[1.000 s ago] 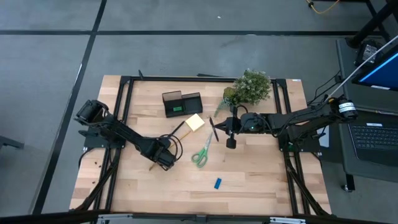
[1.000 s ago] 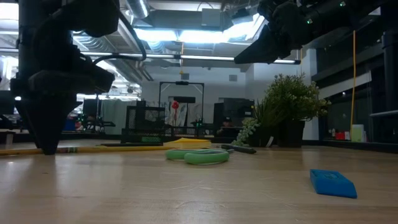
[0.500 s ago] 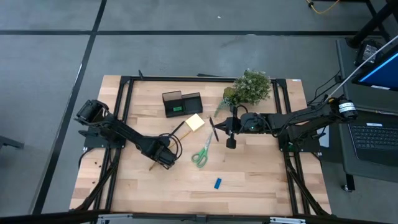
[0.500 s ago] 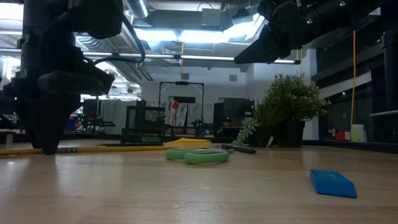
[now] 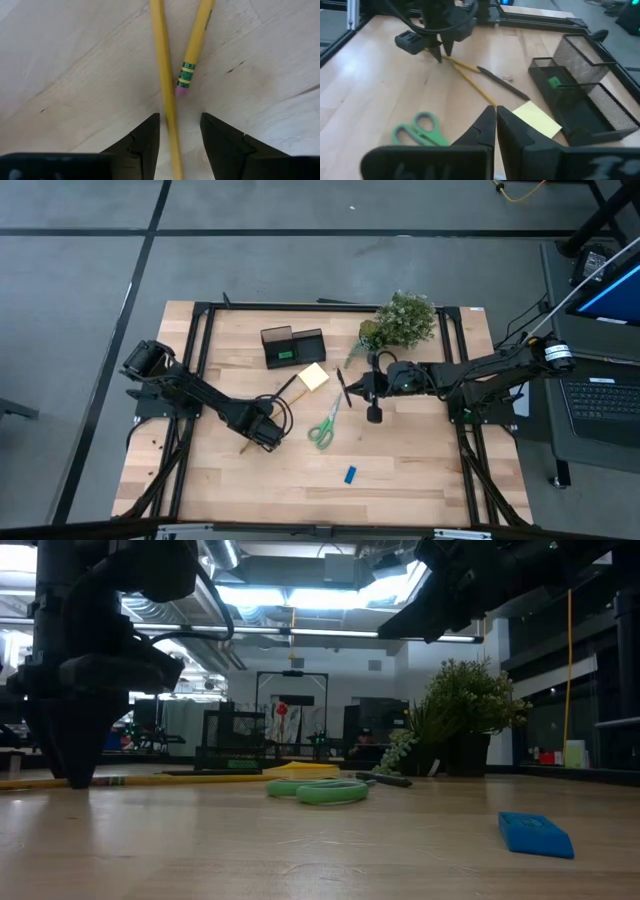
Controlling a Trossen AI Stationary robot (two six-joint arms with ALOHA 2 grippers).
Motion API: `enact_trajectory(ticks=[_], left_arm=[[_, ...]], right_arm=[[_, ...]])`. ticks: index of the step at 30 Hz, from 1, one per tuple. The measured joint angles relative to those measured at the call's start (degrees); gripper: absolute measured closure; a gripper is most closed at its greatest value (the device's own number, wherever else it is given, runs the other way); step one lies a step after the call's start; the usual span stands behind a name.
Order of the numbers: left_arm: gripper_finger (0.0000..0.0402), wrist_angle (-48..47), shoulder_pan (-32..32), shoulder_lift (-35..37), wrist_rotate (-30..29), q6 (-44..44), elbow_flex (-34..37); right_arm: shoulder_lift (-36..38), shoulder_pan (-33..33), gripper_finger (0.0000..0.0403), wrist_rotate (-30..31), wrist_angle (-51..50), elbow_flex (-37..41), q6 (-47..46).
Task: Pick and place office supplies into organizer
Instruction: Put the bottom yellow pencil into the black desk organizer
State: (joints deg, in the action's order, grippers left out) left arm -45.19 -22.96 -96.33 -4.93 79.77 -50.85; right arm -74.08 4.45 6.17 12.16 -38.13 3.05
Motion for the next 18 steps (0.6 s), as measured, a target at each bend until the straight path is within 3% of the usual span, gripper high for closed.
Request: enact_trajectory(ticks=[11,18], left_arm=[[0.0336,0.4,0.0,0.0,0.1,-1.0,0.0],[0.0352,0.3,0.0,0.0,0.1,-1.0,0.0]], right_arm=[[0.0,0.0,0.0384,0.0,0.0,0.0,-1.5],[0.0,0.0,0.0384,0.0,0.0,0.0,-1.5]])
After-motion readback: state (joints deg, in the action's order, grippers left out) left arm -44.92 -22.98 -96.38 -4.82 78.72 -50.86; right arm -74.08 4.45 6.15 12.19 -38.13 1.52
